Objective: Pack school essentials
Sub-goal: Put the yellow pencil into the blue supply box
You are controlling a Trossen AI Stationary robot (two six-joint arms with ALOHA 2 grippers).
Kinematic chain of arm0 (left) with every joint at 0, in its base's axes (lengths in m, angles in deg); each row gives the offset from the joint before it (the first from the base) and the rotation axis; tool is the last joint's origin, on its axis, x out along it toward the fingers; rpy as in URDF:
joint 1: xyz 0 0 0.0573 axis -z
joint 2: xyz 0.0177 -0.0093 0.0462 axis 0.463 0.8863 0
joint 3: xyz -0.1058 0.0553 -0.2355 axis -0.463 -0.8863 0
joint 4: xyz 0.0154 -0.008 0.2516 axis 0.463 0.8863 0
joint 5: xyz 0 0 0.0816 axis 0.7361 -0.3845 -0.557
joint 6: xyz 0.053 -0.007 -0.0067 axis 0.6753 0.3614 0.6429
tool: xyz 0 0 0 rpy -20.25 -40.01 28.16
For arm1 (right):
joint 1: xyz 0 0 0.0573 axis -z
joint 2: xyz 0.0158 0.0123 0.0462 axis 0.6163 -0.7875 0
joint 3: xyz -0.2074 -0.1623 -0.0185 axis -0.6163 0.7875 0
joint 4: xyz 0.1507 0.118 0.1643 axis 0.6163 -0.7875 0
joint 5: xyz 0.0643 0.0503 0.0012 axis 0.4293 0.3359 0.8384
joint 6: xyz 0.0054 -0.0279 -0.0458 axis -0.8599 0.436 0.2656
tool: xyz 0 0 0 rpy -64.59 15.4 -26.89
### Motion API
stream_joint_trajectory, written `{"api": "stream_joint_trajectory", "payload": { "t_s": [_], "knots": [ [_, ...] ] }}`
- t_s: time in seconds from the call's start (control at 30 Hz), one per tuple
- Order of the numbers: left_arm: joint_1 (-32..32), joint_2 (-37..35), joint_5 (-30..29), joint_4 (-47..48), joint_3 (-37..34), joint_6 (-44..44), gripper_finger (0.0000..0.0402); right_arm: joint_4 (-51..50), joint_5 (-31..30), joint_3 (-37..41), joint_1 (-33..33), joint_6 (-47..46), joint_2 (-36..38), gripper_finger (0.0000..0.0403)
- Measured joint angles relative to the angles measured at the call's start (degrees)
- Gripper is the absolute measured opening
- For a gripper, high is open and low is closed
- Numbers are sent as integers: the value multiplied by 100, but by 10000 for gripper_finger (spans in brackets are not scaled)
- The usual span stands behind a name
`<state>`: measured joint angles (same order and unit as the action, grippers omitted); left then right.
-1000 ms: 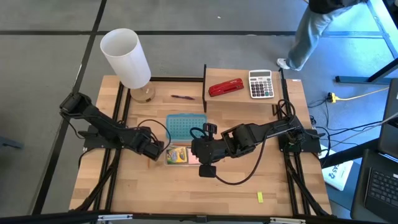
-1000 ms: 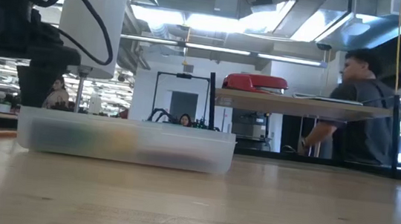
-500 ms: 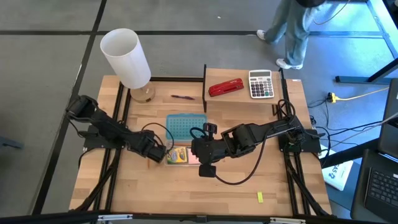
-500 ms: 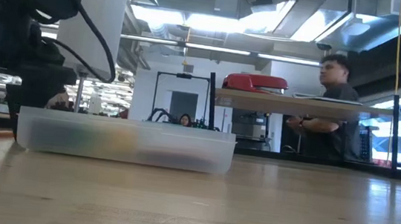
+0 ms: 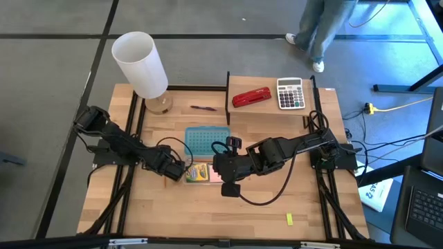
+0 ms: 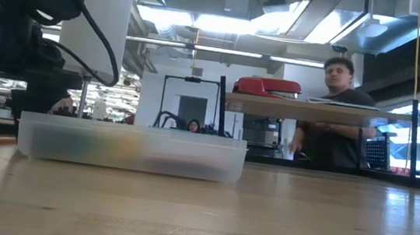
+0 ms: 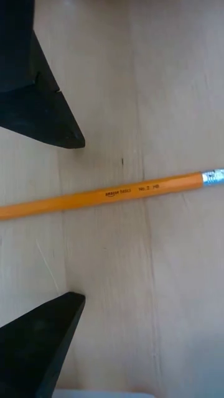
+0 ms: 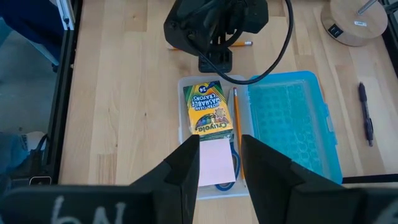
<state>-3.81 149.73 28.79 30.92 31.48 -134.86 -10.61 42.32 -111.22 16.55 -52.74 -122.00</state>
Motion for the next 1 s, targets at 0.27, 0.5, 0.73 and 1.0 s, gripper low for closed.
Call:
{"api": "stream_joint_trajectory", "payload": {
  "t_s": [0.27,0.5,0.73,1.0],
  "knots": [
    [-4,0,-17,7,-4,130,396,0,0,0,0,0,-2,120],
    [-7,13,17,13,-4,88,390,0,2,0,-2,0,-2,120],
    [-9,18,28,-24,-4,88,342,1,7,0,-2,-1,-5,120],
    [-14,20,96,-25,-4,68,297,0,9,0,-2,-2,-7,120]
  ]
}}
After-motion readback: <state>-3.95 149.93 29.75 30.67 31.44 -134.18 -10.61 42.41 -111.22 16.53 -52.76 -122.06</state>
